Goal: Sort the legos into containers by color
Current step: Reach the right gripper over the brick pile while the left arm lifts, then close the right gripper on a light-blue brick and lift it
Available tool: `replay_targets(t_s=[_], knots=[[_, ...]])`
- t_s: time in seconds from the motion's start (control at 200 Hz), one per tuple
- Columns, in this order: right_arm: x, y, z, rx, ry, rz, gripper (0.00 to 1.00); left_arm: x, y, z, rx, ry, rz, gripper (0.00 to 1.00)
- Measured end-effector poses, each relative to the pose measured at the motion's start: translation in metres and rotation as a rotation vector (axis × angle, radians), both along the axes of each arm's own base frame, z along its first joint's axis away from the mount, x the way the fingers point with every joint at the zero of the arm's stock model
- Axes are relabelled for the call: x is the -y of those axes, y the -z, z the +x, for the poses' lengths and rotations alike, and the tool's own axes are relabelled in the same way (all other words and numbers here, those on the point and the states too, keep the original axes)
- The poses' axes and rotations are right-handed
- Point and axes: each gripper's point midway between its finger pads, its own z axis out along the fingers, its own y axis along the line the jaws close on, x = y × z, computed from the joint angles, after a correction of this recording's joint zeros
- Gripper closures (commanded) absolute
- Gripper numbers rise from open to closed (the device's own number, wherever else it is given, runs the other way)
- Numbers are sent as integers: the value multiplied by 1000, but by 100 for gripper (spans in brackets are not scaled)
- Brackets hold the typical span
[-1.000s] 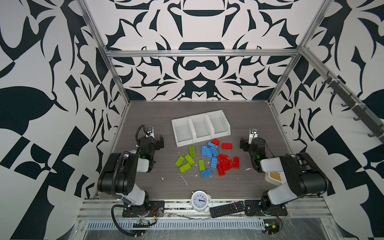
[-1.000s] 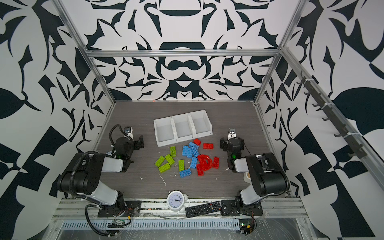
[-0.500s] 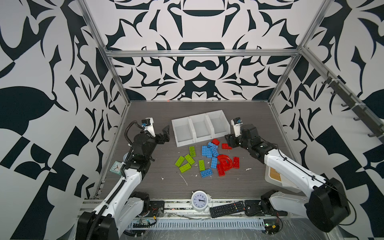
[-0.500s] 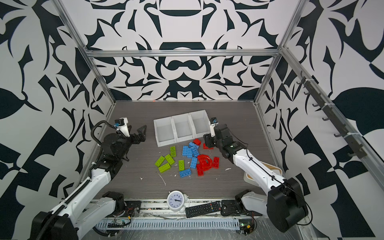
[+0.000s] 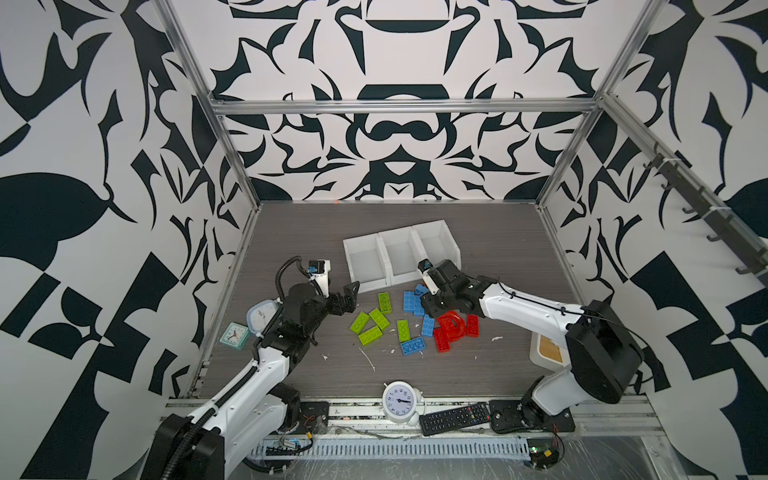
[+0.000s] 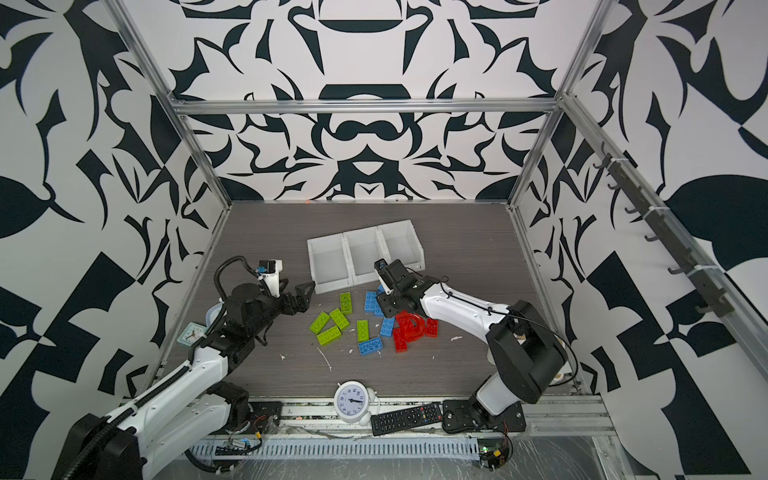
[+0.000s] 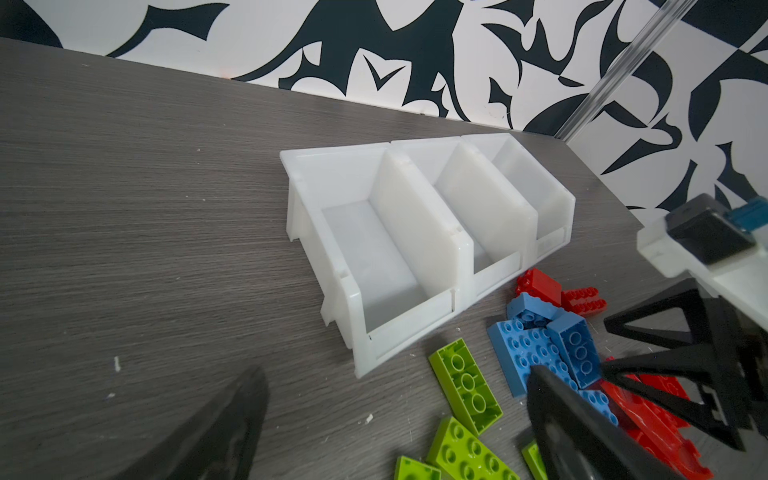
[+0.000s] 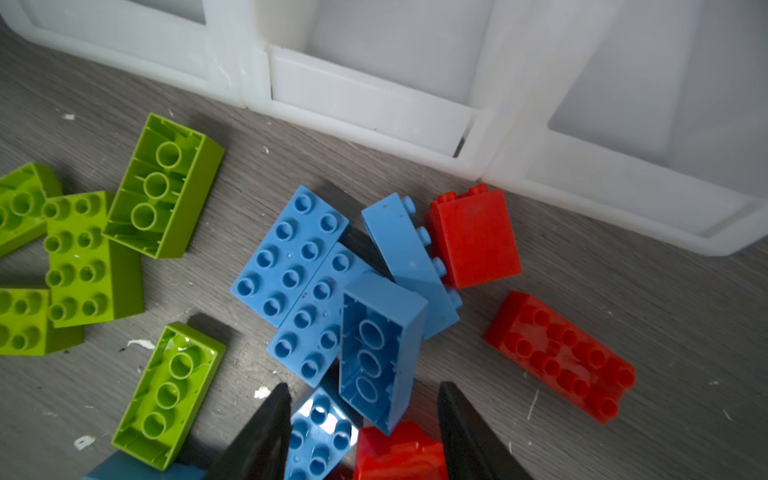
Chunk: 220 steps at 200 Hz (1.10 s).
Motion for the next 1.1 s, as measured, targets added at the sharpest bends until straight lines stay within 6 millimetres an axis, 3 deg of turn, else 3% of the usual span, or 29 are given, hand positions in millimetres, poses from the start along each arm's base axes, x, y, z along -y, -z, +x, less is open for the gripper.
replay_targets(t_s=[0.485, 0.86, 1.1], knots=[[-2, 27, 9, -38, 12, -59, 48, -2, -4, 1, 16, -14, -1, 0], [-7, 27, 17, -23, 16, -50, 67, -5, -5, 1, 19, -26, 2, 0], [-7, 26, 18, -19, 26, -47, 71, -7, -9, 1, 31, -37, 1, 0]])
